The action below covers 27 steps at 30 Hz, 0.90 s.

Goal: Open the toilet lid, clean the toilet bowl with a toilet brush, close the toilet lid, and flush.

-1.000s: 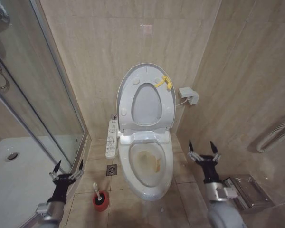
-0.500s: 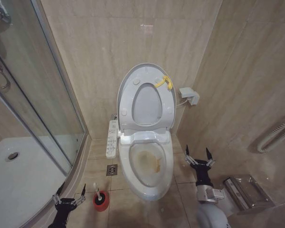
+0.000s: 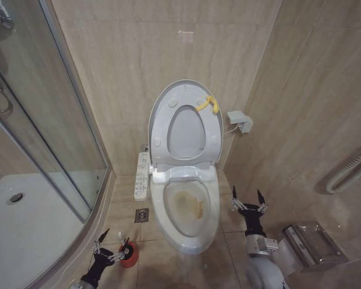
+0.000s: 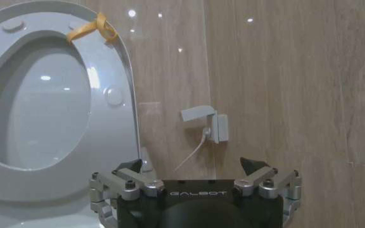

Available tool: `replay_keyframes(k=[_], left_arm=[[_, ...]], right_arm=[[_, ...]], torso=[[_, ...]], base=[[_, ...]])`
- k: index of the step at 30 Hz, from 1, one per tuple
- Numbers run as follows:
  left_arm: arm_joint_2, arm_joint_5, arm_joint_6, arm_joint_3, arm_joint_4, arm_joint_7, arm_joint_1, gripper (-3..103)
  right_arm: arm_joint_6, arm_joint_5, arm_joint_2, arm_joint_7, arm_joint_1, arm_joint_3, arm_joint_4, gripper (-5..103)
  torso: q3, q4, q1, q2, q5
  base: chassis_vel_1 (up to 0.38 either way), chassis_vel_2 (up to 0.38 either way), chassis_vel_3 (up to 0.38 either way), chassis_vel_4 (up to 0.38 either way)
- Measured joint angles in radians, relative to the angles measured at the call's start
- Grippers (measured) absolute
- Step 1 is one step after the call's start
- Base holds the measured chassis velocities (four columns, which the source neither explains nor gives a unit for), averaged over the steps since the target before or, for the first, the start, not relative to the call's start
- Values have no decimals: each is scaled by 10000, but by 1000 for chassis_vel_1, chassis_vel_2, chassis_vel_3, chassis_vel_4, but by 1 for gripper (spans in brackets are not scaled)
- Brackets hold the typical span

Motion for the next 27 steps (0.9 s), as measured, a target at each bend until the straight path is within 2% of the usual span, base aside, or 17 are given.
replay_keyframes(k=[8, 27], left_arm=[[-244, 243, 48, 285, 1371, -319, -843, 100], [-517, 576, 79, 180, 1619, -555, -1055, 102]], right_arm=[[29, -54, -52, -49, -50, 6, -91, 100], [209, -228, -39, -115, -221, 10, -121, 100]], torso=[[0, 1, 0, 0, 0], [-1, 1, -2, 0, 1]], base=[[0, 0, 0, 0], [0, 0, 0, 0]])
